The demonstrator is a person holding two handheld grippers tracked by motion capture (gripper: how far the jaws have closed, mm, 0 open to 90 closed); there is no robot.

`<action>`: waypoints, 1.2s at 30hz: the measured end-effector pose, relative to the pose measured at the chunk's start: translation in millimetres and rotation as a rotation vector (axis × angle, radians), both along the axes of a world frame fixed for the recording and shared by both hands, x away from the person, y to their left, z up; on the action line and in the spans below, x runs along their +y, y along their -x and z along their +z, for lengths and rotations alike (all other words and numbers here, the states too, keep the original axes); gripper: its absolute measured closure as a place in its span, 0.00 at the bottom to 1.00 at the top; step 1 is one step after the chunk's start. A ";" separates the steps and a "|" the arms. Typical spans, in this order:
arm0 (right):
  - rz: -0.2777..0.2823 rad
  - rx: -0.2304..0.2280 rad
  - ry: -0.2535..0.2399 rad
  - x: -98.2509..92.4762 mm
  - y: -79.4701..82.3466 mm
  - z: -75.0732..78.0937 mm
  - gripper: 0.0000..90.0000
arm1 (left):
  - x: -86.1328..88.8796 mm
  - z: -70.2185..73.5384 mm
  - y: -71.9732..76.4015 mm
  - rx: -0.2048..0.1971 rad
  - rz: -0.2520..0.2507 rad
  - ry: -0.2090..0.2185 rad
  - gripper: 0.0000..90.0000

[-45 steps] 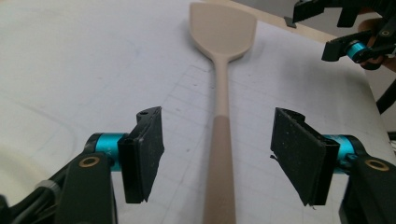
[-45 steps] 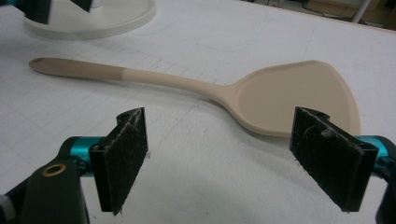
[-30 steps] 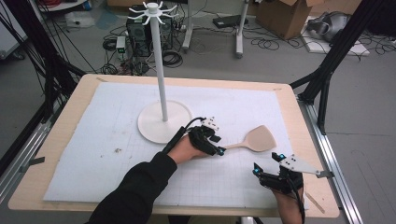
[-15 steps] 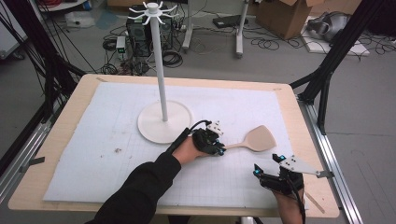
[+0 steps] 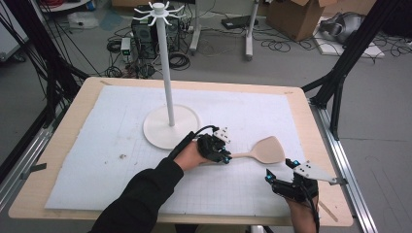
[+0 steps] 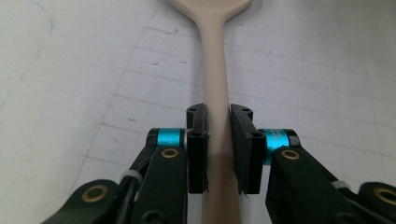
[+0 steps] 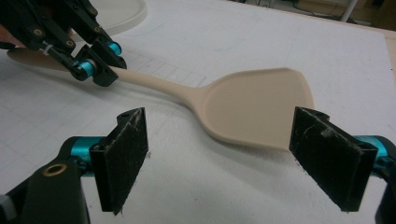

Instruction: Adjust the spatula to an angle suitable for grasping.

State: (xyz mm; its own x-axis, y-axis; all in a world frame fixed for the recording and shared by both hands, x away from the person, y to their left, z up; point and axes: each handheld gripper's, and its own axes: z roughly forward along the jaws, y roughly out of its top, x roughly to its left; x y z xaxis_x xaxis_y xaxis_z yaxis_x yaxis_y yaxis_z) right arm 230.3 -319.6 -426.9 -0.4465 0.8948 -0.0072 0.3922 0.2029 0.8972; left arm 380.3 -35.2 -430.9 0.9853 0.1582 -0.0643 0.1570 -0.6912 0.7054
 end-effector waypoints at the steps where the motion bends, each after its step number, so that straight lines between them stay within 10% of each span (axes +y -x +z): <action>1: 0.002 -0.003 0.002 -0.1 -0.1 0.0 0.20 | 3.9 0.6 1.8 -0.001 -0.006 0.000 0.86; 36: 0.027 -0.004 0.009 14.5 -6.1 1.9 0.20 | 91.1 -6.7 33.8 0.061 -0.099 0.063 0.85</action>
